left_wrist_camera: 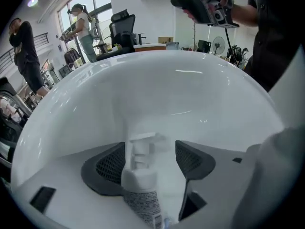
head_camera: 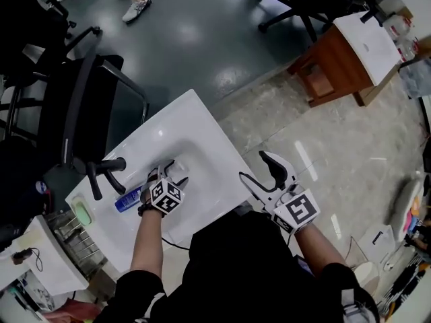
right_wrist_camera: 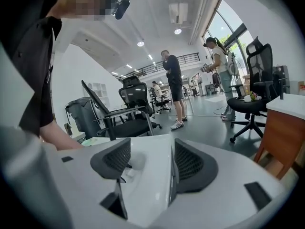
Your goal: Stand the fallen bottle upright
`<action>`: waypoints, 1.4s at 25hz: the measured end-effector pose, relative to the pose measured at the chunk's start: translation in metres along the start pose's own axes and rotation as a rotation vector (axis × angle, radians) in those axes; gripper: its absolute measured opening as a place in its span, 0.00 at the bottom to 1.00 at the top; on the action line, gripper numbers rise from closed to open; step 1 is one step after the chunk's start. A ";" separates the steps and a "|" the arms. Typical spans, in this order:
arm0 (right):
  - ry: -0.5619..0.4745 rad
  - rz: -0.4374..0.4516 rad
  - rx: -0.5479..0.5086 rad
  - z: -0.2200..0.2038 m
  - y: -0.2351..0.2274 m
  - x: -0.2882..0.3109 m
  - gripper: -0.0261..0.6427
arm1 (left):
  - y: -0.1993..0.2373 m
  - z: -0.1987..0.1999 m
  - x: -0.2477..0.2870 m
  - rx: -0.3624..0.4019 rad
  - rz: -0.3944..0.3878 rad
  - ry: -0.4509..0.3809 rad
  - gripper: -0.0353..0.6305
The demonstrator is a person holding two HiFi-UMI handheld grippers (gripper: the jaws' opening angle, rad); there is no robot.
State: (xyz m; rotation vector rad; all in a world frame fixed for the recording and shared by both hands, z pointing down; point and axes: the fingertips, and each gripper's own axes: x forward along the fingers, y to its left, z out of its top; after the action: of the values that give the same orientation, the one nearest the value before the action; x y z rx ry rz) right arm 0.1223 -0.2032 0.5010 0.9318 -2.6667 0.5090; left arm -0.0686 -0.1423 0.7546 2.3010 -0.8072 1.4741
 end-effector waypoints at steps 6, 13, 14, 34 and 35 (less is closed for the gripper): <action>-0.008 0.016 -0.012 0.000 -0.001 0.000 0.48 | -0.003 -0.001 0.020 0.048 -0.098 0.085 0.56; 0.076 0.031 -0.009 -0.007 -0.008 -0.002 0.46 | -0.004 -0.002 0.021 0.027 -0.187 0.121 0.48; 0.067 0.036 -0.011 -0.006 -0.008 -0.001 0.46 | -0.004 -0.002 0.021 0.027 -0.182 0.120 0.39; -0.029 0.162 -0.078 0.028 0.057 0.036 0.44 | 0.016 0.029 -0.080 -0.203 0.060 -0.238 0.24; -0.034 0.170 -0.085 0.029 0.060 0.036 0.44 | 0.016 0.031 -0.086 -0.227 0.063 -0.268 0.24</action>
State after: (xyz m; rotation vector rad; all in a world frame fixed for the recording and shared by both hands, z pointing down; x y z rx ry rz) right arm 0.0527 -0.1912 0.4744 0.7003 -2.7896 0.4150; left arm -0.0827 -0.1461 0.6631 2.3437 -1.0679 1.0457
